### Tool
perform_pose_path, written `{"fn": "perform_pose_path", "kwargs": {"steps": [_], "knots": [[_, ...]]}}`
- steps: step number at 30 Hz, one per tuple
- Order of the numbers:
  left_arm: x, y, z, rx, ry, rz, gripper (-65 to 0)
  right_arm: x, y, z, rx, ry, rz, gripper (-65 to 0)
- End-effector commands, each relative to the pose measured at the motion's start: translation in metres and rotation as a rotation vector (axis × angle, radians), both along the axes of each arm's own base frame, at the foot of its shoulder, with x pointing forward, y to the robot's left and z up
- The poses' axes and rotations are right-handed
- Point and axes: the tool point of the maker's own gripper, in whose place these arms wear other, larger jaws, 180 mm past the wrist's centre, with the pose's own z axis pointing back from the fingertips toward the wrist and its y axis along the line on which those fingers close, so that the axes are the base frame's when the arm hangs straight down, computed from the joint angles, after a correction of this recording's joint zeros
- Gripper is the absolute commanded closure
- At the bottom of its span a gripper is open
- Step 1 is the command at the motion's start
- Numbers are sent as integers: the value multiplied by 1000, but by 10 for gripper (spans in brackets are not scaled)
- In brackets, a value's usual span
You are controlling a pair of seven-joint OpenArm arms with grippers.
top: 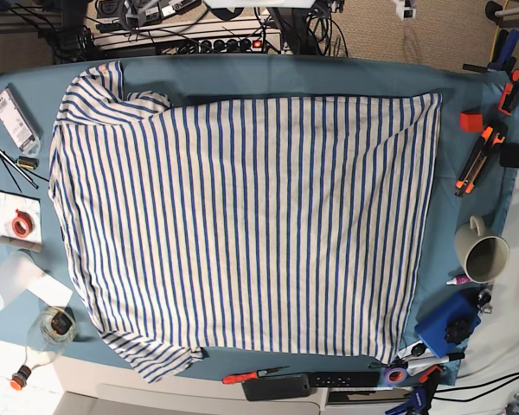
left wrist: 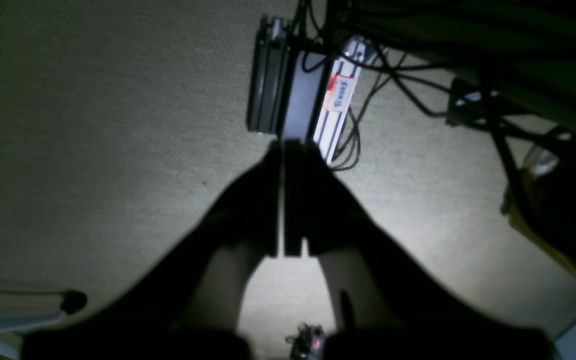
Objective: Fold the T-shirt properly
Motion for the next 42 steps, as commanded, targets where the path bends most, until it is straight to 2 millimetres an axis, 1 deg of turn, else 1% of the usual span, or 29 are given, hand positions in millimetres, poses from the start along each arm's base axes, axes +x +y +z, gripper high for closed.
{"fn": "perform_pose_path", "kwargs": {"steps": [1,3,5,7,9,11,13,16,19,22,25,29,33,38,42], "knots": [[-6,6,3,8,-1,-9,0,-3,-9,6,-15,-18,18,0],[-6,10,8,25,-24,-15,0,-6,-7,13,-15,-40,63,0],[-4,20,12,78,-56,-17,0,-7,-1,21,-7,-67,114,0],[-2,32,16,145,-83,-34,0,-6,8,30,7,-96,174,0],[-5,39,21,186,-90,-68,0,-2,19,39,15,-142,273,0],[-7,40,26,194,-101,-79,0,3,30,50,23,-198,359,0],[-9,41,33,195,-115,-89,0,7,40,59,36,-238,392,0],[-14,41,46,200,-144,-109,0,11,47,71,40,-274,410,0],[-12,40,67,197,-211,-127,0,11,51,83,45,-299,427,0],[-6,33,93,174,-297,-157,0,10,53,95,23,-322,438,0],[3,31,117,183,-359,-182,0,16,54,112,-13,-363,448,0],[22,27,149,178,-448,-173,0,27,66,137,-8,-426,471,0],[41,21,178,181,-527,-201,0,41,76,160,-7,-477,494,0],[57,14,205,181,-596,-225,0,63,72,184,-90,-500,494,0],[62,9,219,178,-604,-246,0,82,72,212,-120,-540,504,0]]}}
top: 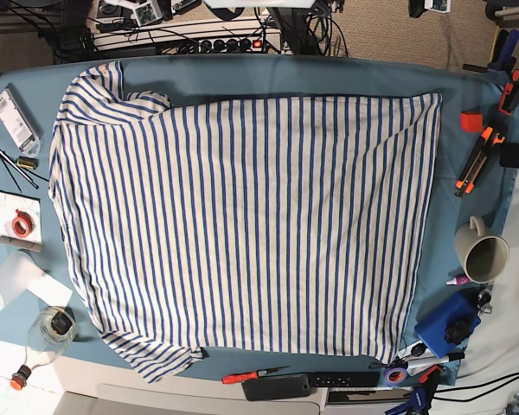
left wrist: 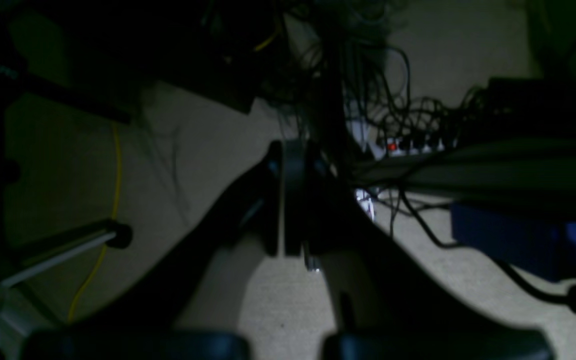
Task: Fold the T-shirt properly
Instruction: 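Move both grippers down toward the shirt's collar-side corners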
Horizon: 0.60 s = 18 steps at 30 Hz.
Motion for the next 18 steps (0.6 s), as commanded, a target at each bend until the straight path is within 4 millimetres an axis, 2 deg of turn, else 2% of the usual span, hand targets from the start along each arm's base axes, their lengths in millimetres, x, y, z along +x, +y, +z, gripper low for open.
{"fn": "perform_pose_path", "kwargs": {"steps": [1,10,18], "knots": [[1,0,10,-1,-20,-9,0,6,-1,13,3,-32,0,0],[33,-13,44,7,-83,-58,0,51,6,75,18,-146,-21,0],[72,-28,94,24,-188,-111,0,73,20,112,30,-238,9,0]]}}
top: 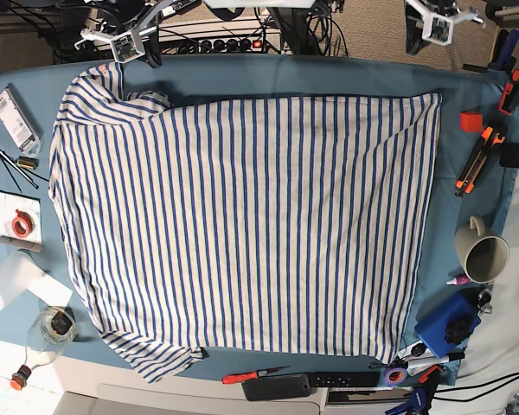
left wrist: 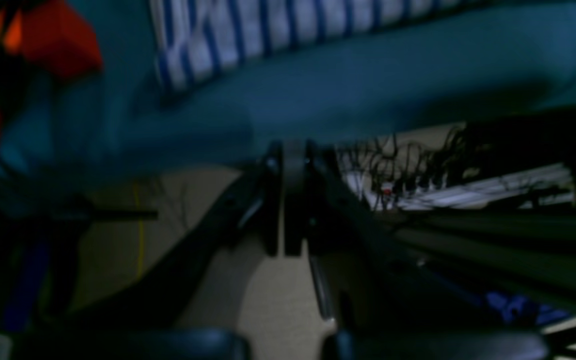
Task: Fold the T-shirt properly
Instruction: 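Move both grippers down toward the shirt's collar-side corners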
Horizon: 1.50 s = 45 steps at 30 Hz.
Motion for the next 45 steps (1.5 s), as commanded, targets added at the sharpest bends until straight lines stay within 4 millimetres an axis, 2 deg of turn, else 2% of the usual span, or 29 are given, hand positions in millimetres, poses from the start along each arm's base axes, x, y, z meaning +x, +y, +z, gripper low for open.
{"fn": "perform_pose_path", "kwargs": {"steps": [1,5,8,12,14,23,25,28,31,34,39,42,45], "knots": [[5,-2,14,2,-30,-9,0,2,2,9,4,-23,2,0],[17,-4,33,59,-57,-36,0,9,-3,13,-6,-43,-32,0],[25,-3,38,102,-61,-48,0,15,-7,13,-31,-48,-42,0],[35,-4,40,100,-90,-53,-219,22,-9,15,-51,-71,-39,0],[37,-3,39,105,-84,-51,-288,25,-9,17,-49,-85,-38,0],[39,-3,38,108,-80,-51,-295,32,-13,19,-99,-110,-30,-241],[39,-3,38,108,-79,-51,-295,29,-16,14,-109,-74,-44,-265],[39,-3,38,109,-79,-51,-295,32,-36,8,-141,-22,-161,-265],[40,-3,38,109,-80,-51,-295,46,-58,19,-176,-83,-251,-265],[43,0,36,117,-69,-43,-295,54,-88,33,-233,-119,-324,-265],[50,0,37,110,-83,-36,-295,48,-141,57,-252,-155,-478,-265],[53,-2,39,82,-88,-29,-295,43,-165,72,-268,-176,-530,-264],[54,-3,39,80,-91,-29,-295,37,-185,71,-247,-165,-575,-264]]}}
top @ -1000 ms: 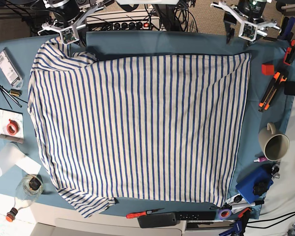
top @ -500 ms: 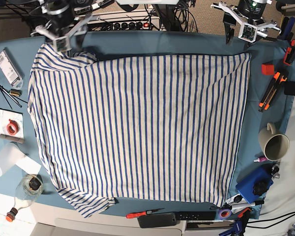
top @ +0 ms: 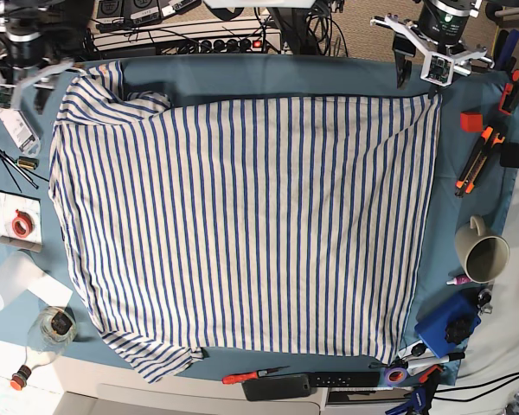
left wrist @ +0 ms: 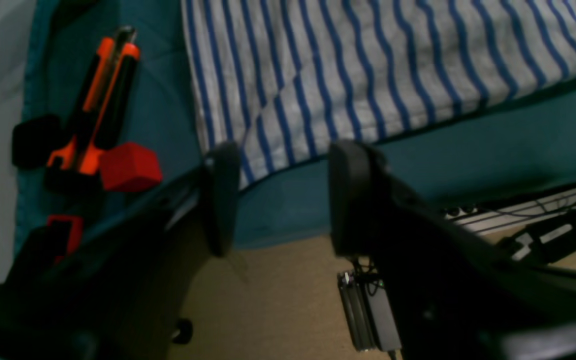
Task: Fold the T-shirt properly
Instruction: 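Move both grippers down toward the shirt's collar-side corners, then grasp the shirt's collar-side corners with both grippers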
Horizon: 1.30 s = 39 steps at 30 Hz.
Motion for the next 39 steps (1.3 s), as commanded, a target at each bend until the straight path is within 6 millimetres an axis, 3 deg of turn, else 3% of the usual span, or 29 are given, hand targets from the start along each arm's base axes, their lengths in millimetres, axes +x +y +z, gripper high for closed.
{"fn": "perform_pose_path", "kwargs": {"steps": [1,5,8,12,14,21,27,32,39], "knots": [[2,-1,8,-6,-25,-3,-295,-1,-9,1,-2,-3,-17,-264],[2,-1,8,-6,-25,-3,-295,-14,-20,-43,227,72,-59,-264],[2,-1,8,-6,-25,-3,-295,-20,-14,-76,425,122,-46,-264],[2,-1,8,-6,-25,-3,-295,-24,9,-103,648,156,13,-264],[2,-1,8,-6,-25,-2,-295,-23,19,-108,732,148,42,-264],[2,-1,8,-6,-28,-3,-295,-31,9,-125,778,138,-28,-264],[13,-1,13,-6,-64,-2,-294,-29,8,-124,775,116,-22,-264],[18,-7,1,-108,36,38,-294,-24,14,-119,807,83,8,-264],[39,6,7,-108,-10,143,-294,-24,14,-119,807,86,7,-264]]}}
